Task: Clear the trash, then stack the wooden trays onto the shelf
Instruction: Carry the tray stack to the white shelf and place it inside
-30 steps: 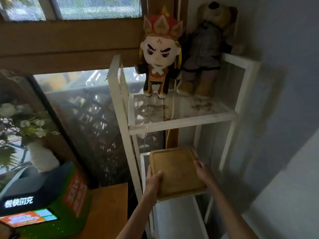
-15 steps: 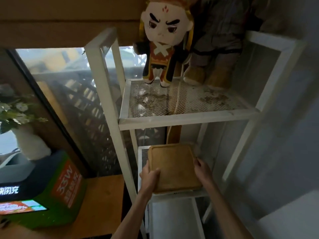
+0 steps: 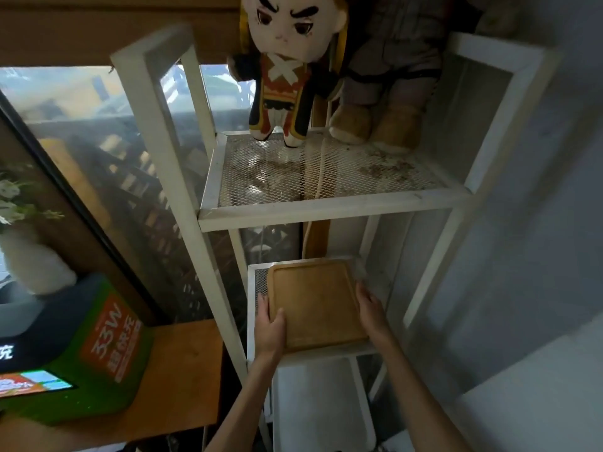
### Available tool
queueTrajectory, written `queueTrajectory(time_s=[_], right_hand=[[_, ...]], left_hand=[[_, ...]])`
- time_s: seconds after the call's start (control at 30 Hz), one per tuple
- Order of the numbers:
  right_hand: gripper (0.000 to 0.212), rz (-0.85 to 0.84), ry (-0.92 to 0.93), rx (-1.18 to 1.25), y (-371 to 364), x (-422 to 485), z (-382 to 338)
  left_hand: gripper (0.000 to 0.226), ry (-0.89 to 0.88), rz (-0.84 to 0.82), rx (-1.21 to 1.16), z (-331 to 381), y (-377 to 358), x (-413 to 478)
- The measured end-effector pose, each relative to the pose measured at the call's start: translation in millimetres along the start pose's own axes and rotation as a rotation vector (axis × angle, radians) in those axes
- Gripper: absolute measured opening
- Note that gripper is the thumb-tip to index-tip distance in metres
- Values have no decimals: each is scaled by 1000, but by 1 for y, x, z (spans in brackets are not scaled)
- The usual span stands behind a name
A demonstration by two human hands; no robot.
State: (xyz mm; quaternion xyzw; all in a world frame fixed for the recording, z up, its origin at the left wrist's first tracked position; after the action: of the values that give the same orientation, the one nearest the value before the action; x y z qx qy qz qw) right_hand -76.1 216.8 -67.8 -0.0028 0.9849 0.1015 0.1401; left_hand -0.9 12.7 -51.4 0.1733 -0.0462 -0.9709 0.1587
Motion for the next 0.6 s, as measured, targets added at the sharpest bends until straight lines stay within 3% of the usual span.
queueTrajectory(time_s=[0.2,0.4,0.5,0.6], right_hand=[[53,-5,31,262,-3,-24,9],[54,-71,68,261,-14,-28,-2],[72,-154,80,181,-12,-25,-5],[94,-250,50,66,-5,-25,-7]], left_hand=[[64,-20,3,-59,-9,-6,-16],[71,-64,10,-49,-8,-3,-11],[85,-90,-20,-5,-9,1,-3],[80,-139,-83,55,-12,8,-2]])
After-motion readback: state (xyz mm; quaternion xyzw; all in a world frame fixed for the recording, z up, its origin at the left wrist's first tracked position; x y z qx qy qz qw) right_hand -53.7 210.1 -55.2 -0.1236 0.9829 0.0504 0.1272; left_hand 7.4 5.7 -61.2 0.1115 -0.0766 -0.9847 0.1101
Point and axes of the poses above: each hand's wrist, its own x-axis towards the middle knuckle, its own y-axis out of the back of the hand, z = x × y, the point moved 1 cm from there along x, towards the middle knuckle, and after that the axes turned 4 degrees about y, right-handed, at the moved point
